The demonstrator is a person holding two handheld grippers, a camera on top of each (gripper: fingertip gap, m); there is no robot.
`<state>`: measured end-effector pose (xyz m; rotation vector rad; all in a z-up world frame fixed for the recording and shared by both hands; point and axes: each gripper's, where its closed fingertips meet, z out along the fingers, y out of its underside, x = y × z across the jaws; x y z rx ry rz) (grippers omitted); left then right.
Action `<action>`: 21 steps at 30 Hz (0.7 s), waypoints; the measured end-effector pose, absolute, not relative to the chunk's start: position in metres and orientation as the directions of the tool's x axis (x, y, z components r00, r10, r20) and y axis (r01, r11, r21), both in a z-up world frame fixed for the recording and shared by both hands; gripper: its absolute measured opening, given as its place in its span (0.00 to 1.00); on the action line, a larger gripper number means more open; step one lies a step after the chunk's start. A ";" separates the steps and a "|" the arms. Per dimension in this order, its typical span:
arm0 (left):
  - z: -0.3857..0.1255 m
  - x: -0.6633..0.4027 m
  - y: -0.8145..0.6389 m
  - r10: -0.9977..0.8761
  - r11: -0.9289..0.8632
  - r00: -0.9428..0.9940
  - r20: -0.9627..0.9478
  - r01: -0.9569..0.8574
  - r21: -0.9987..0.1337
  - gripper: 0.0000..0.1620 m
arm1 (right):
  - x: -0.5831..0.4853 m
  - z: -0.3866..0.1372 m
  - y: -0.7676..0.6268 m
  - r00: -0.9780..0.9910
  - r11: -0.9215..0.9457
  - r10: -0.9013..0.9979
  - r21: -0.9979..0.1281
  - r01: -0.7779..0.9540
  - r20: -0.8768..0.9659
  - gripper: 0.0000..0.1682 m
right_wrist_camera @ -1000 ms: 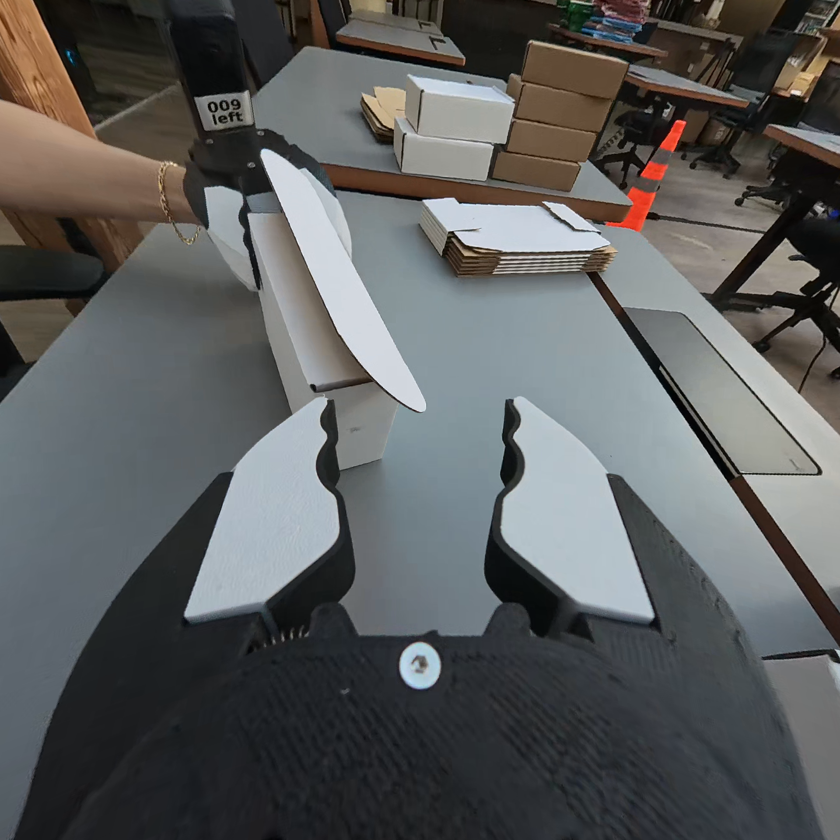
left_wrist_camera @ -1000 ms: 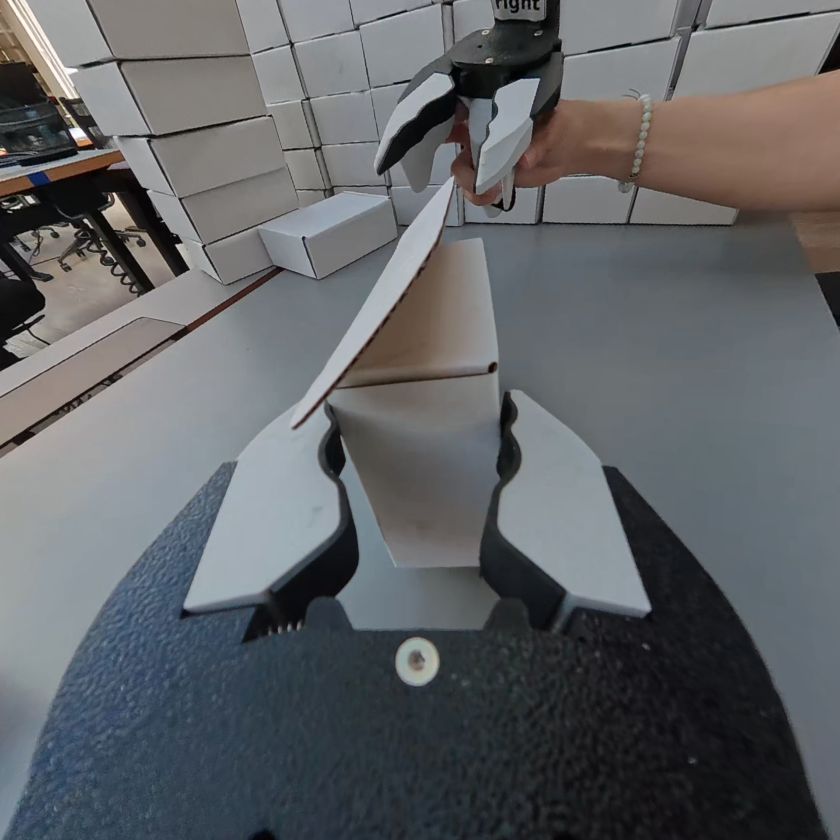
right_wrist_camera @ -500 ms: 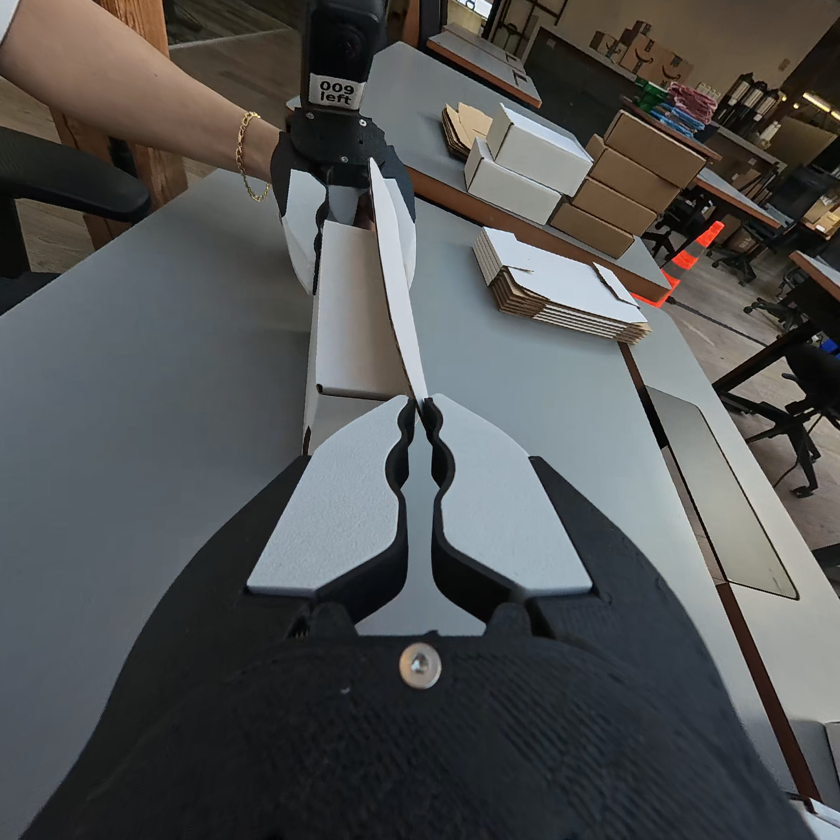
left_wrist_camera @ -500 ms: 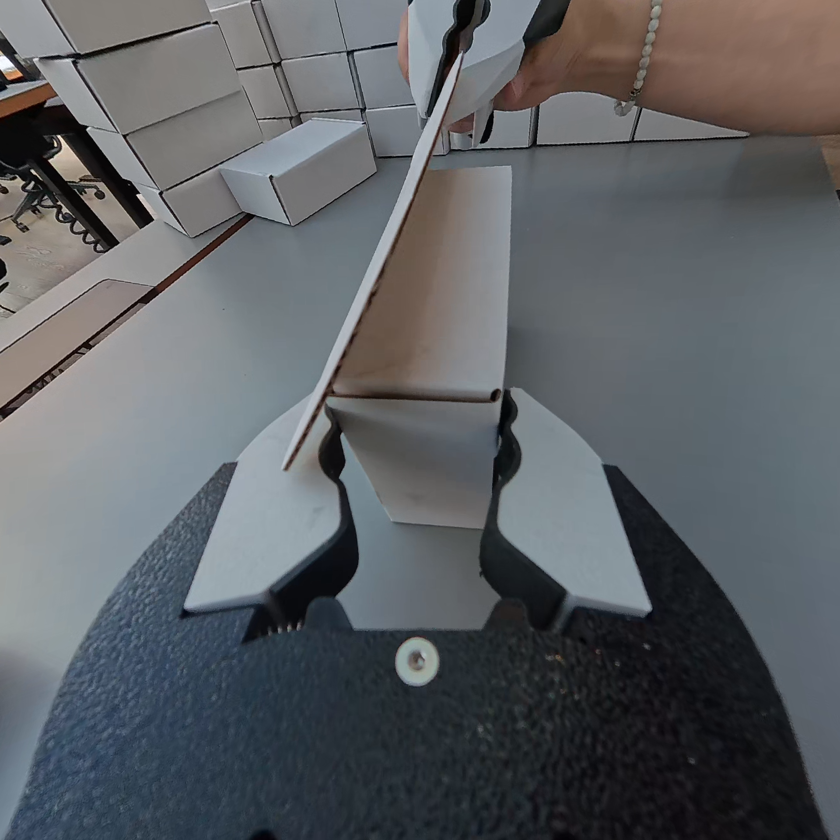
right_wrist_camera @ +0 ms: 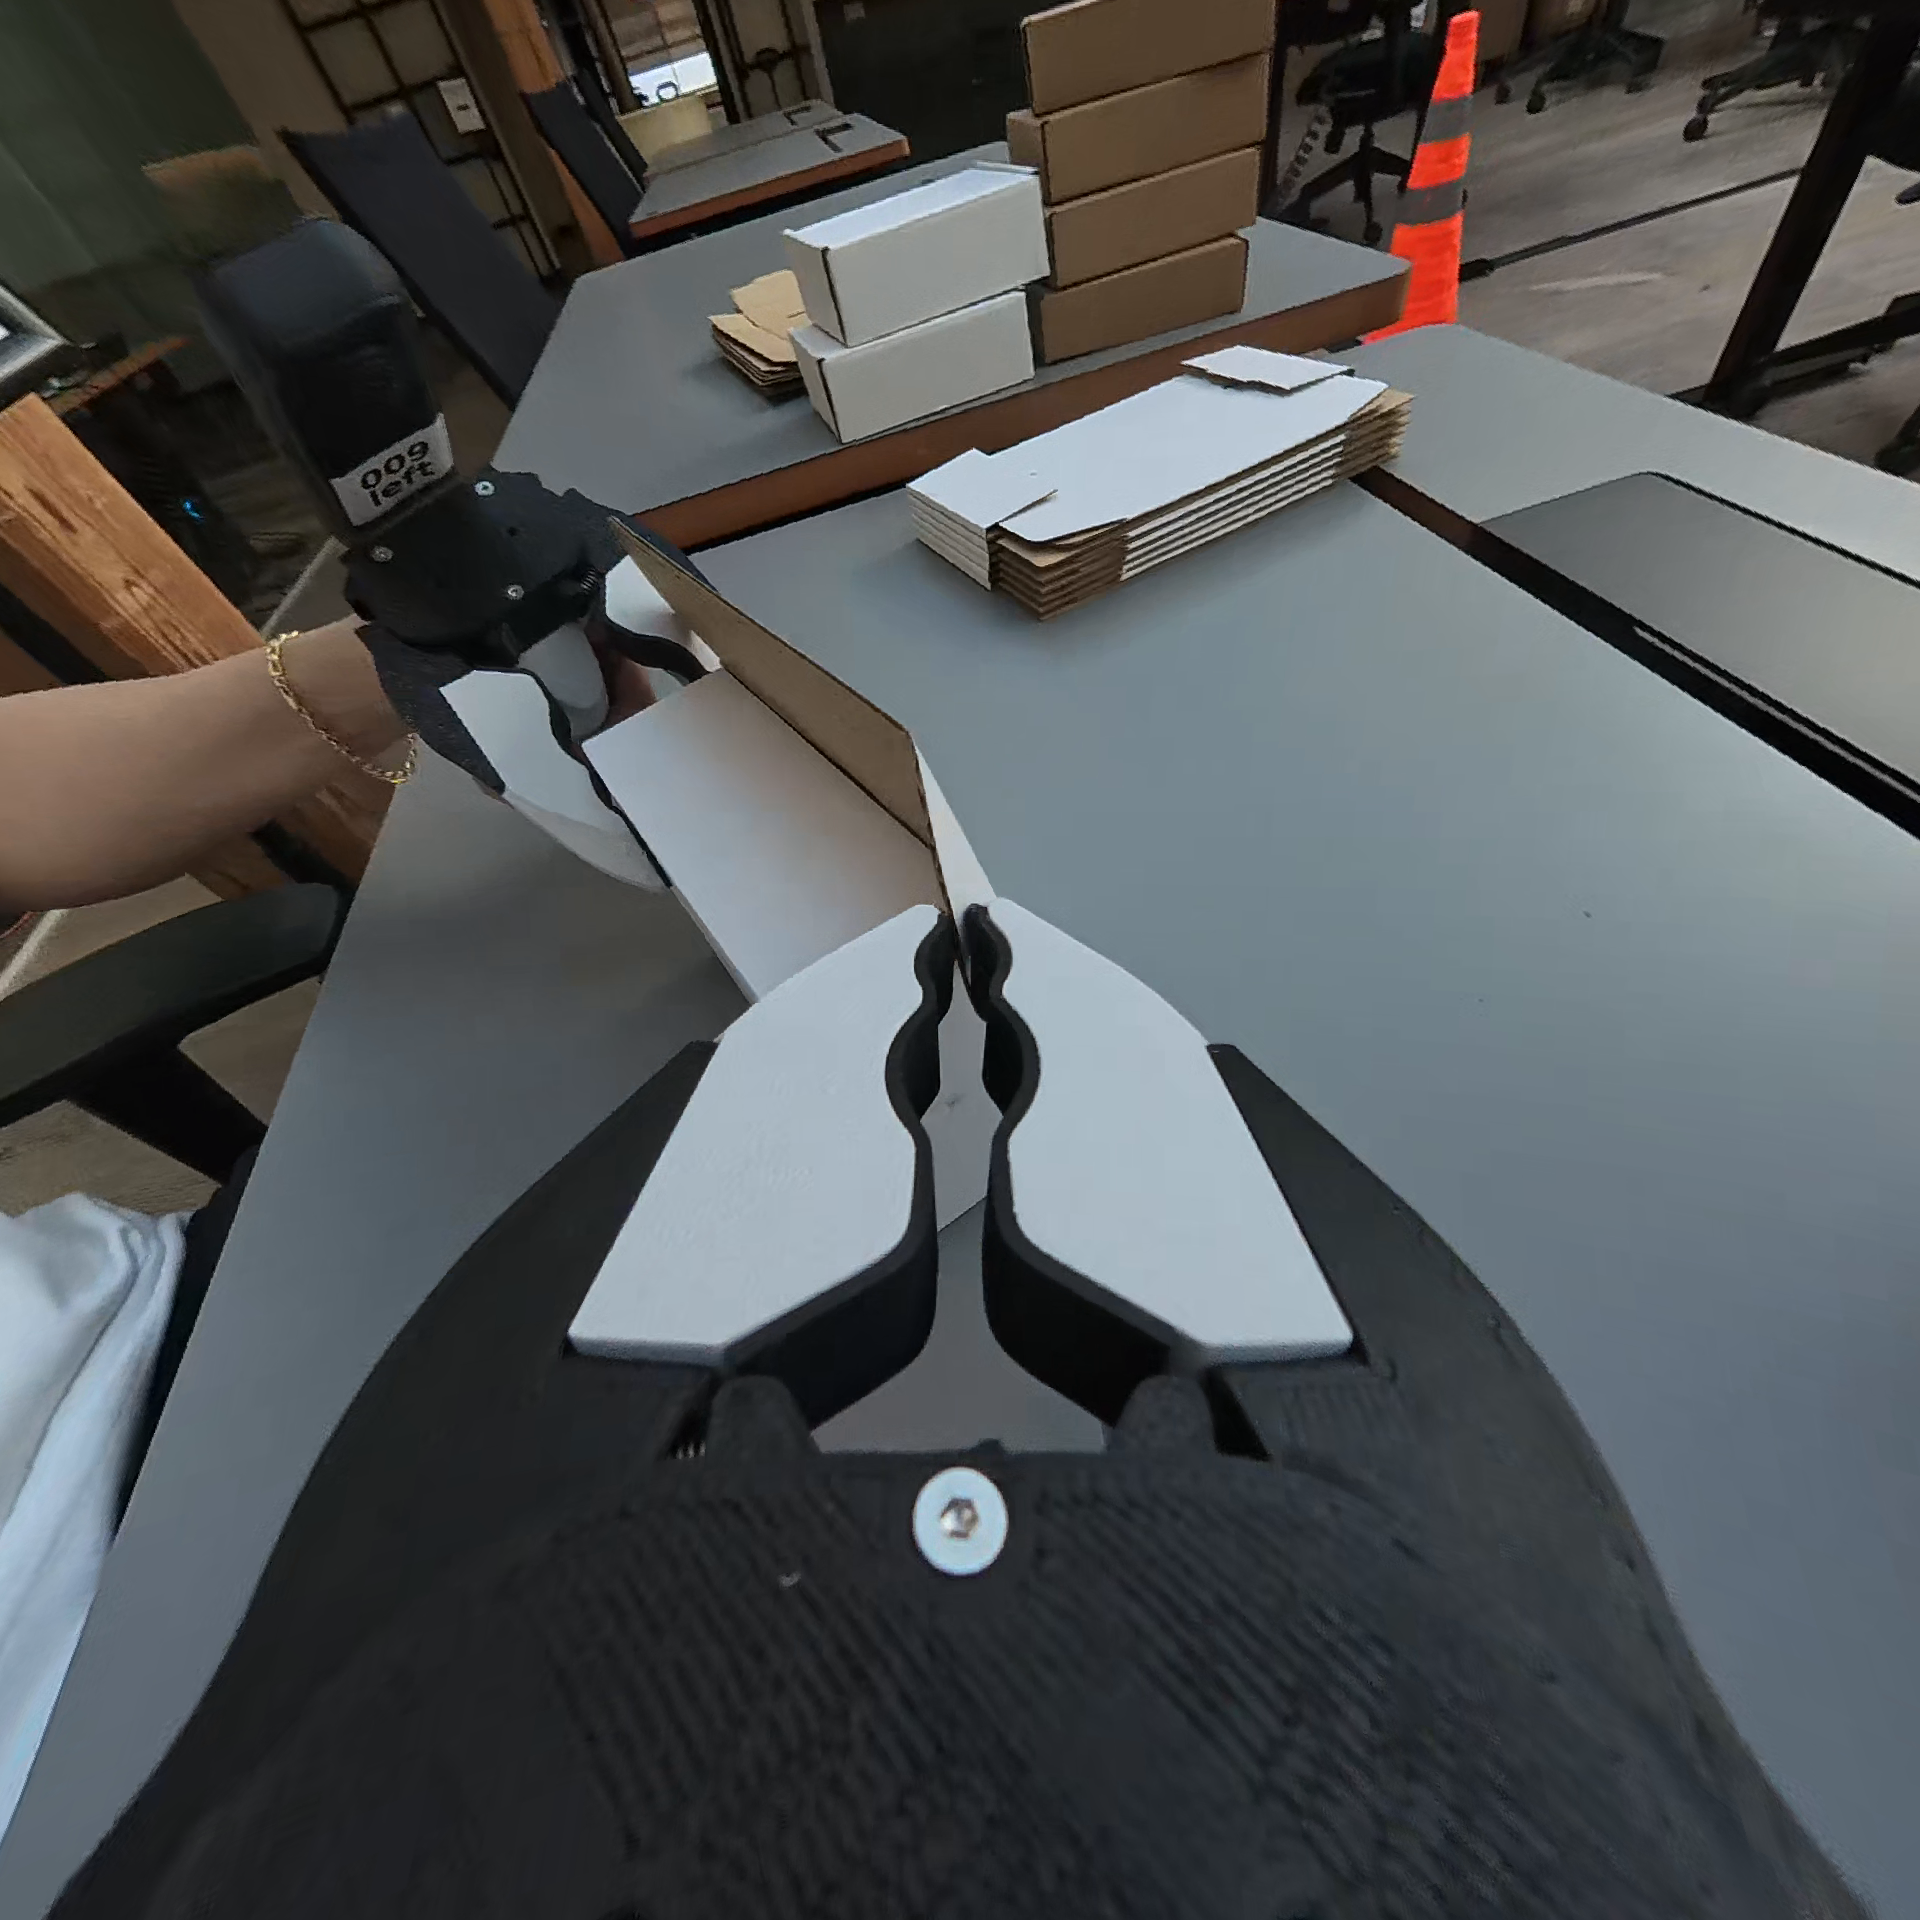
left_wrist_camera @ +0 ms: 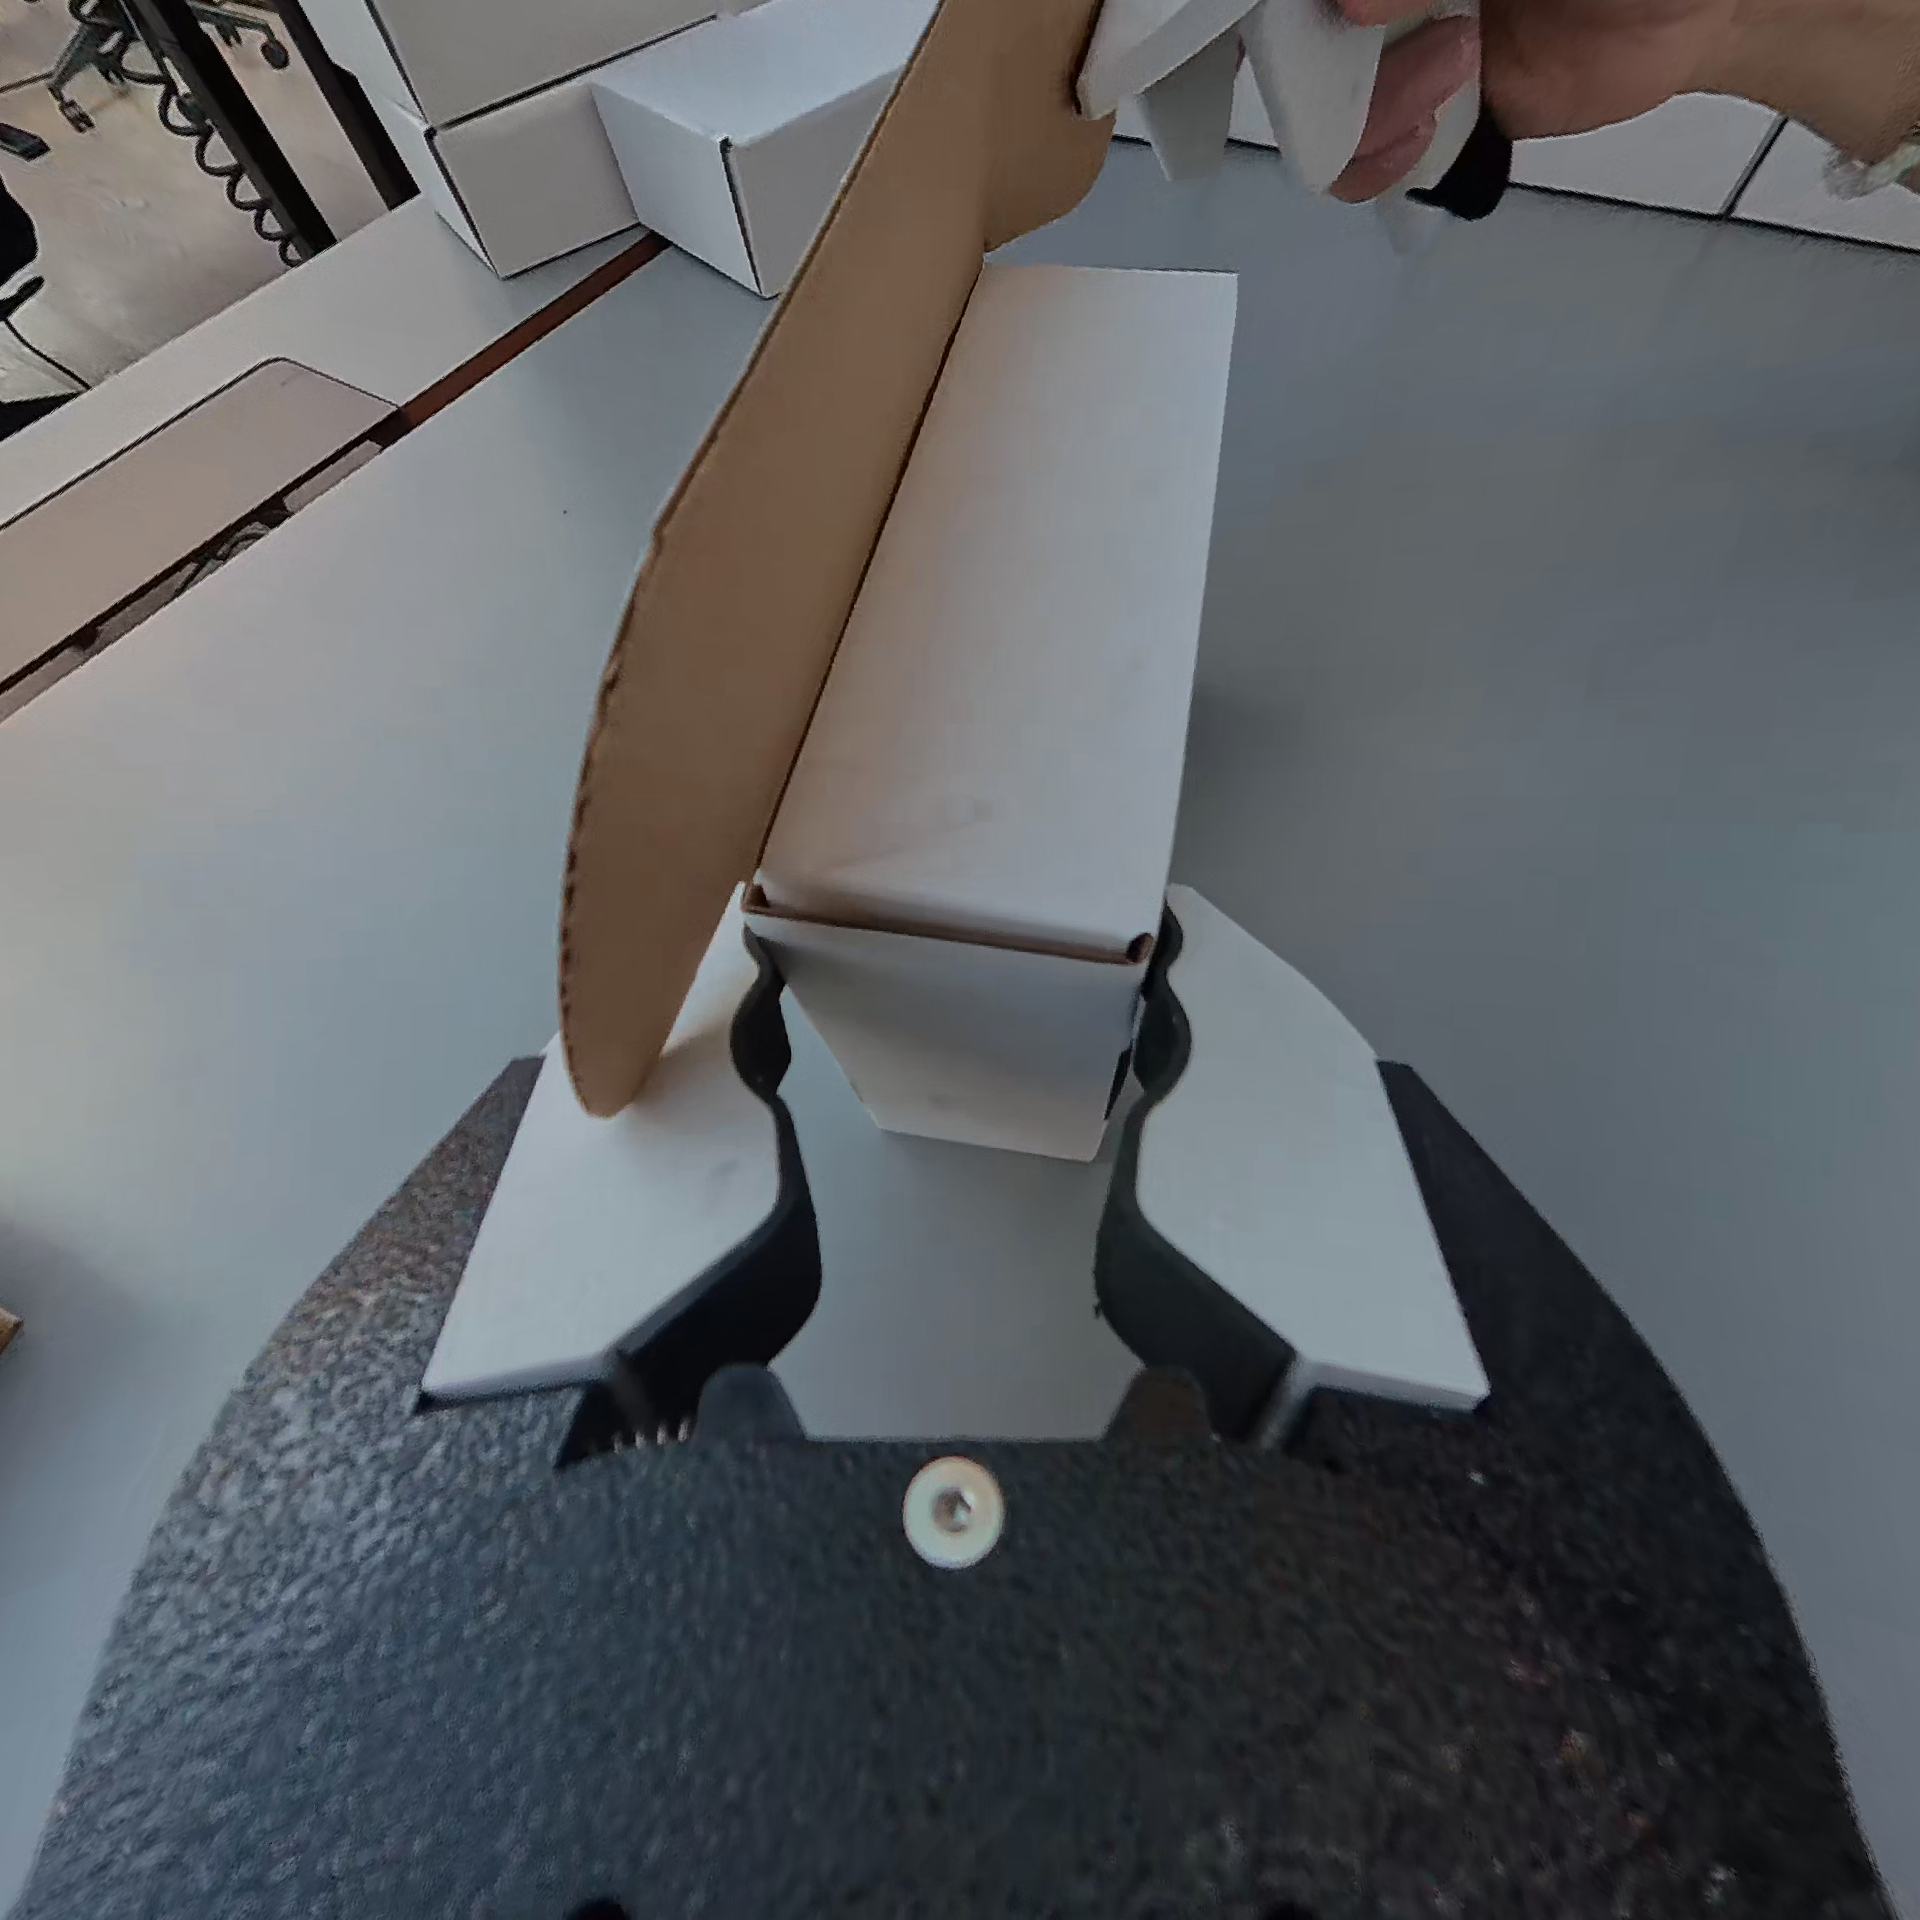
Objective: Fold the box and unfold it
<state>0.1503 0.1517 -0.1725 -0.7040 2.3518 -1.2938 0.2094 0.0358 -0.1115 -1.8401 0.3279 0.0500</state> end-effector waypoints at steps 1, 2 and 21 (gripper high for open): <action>-0.173 0.151 0.151 -0.592 0.453 -0.803 -0.071 -0.259 -0.853 0.40 | 0.209 -0.112 0.036 0.954 -0.261 -0.222 -0.931 -0.256 -0.200 0.02; -0.173 0.153 0.150 -0.598 0.452 -0.798 -0.071 -0.263 -0.853 0.40 | 0.209 -0.112 0.036 0.946 -0.267 -0.247 -0.923 -0.276 -0.212 0.02; -0.174 0.159 0.140 -0.652 0.447 -0.754 -0.079 -0.298 -0.844 0.41 | 0.212 -0.122 0.036 0.904 -0.259 -0.391 -0.922 -0.286 -0.171 0.04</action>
